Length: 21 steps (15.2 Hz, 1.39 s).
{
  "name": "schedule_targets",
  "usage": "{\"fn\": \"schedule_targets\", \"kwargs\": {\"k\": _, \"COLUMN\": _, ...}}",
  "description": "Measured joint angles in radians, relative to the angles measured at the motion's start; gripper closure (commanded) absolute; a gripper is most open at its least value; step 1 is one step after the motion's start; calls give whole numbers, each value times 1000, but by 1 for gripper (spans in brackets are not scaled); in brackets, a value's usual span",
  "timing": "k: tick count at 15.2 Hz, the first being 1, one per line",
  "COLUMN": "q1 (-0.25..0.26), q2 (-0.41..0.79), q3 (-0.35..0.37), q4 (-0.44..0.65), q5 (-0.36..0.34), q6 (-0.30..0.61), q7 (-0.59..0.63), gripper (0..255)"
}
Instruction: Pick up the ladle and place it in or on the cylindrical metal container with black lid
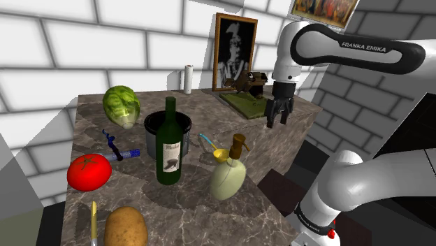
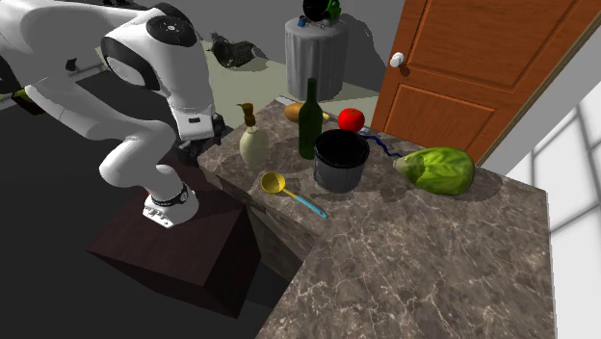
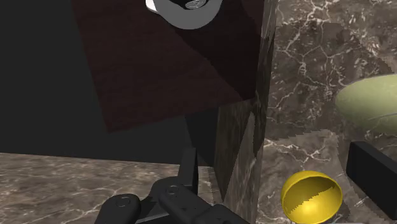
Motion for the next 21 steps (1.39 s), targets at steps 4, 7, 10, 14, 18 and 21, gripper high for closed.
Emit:
{"fn": "schedule_targets", "kwargs": {"k": 4, "q1": 5, "q2": 35, "q3": 13, "q4": -28, "q5": 21, "q6": 78, "q7": 20, "gripper": 0}}
{"fn": "schedule_targets", "kwargs": {"k": 7, "q1": 11, "q2": 103, "q3": 28, "q4": -59, "q5": 47, "q6": 200, "q7": 42, "gripper": 0}}
{"fn": "schedule_targets", "kwargs": {"k": 10, "q1": 17, "q2": 176, "q3": 40, "q4": -83, "q5": 71, "q6": 322, "q7": 58, "gripper": 0}}
{"fn": "schedule_targets", "kwargs": {"k": 14, "q1": 31, "q2": 290, "q3": 62, "q4": -87, "q5": 107, "q6": 477, "q7": 85, "gripper": 0}}
{"fn": "schedule_targets", "kwargs": {"k": 18, "q1": 44, "q2": 427, "q3": 79, "q4": -62, "q5": 142, "q6": 626, "q7": 106, "gripper": 0}}
{"fn": "schedule_targets", "kwargs": {"k": 21, "q1": 53, "q2": 531, "q3": 89, "q4": -36, "q5": 166, "q6": 730, "q7": 115, "gripper": 0}}
